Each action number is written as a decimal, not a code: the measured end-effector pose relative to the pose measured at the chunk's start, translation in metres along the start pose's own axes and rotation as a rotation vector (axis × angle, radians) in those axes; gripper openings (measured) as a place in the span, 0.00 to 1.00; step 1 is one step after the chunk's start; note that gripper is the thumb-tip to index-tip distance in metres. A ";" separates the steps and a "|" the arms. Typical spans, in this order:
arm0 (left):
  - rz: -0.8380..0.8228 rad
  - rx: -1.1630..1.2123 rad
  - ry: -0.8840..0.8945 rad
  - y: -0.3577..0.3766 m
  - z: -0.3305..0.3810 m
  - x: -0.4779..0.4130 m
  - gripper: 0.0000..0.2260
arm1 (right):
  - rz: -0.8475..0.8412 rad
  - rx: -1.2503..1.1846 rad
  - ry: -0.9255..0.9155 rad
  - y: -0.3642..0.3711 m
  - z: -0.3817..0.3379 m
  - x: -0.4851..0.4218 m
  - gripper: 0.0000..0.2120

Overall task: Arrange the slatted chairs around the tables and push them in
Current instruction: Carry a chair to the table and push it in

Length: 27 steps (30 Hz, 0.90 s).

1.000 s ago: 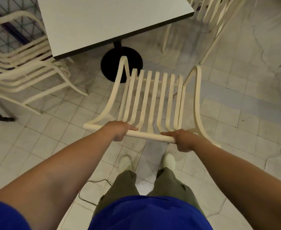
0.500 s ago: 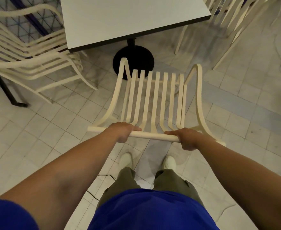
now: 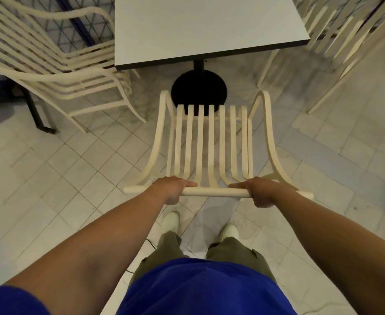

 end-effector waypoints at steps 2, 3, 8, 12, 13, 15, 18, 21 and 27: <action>0.011 0.017 -0.021 0.002 0.003 0.001 0.37 | 0.009 0.013 -0.013 -0.002 0.003 -0.001 0.40; 0.014 0.023 -0.029 0.002 0.004 0.001 0.37 | 0.013 0.018 -0.020 -0.004 0.005 -0.002 0.40; 0.023 0.055 -0.049 0.006 0.013 0.001 0.36 | 0.003 0.064 -0.040 -0.007 0.015 -0.004 0.40; 0.026 0.077 -0.071 0.008 0.016 -0.003 0.36 | 0.015 0.096 -0.046 -0.009 0.022 -0.002 0.40; 0.028 0.080 -0.082 0.009 0.015 -0.003 0.36 | 0.023 0.099 -0.044 -0.009 0.022 0.000 0.40; 0.031 0.078 -0.084 0.011 0.013 -0.005 0.36 | 0.037 0.111 -0.032 -0.010 0.020 0.002 0.40; 0.041 0.080 -0.057 0.011 0.013 -0.007 0.37 | 0.105 0.176 0.003 -0.012 0.022 0.005 0.42; 0.003 0.069 -0.021 0.011 0.014 -0.009 0.39 | 0.143 0.166 0.051 -0.014 0.027 0.010 0.37; 0.014 0.080 0.001 0.013 0.013 -0.010 0.38 | 0.135 0.127 0.113 -0.010 0.035 0.016 0.36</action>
Point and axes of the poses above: each hand's wrist, its own x-axis away from the middle knuckle, its own y-axis out of the palm, z = x × y, the point moved 8 cm from there along -x, towards the middle knuckle, and after that the axes turned 10 degrees about x, right-handed, at the moved point
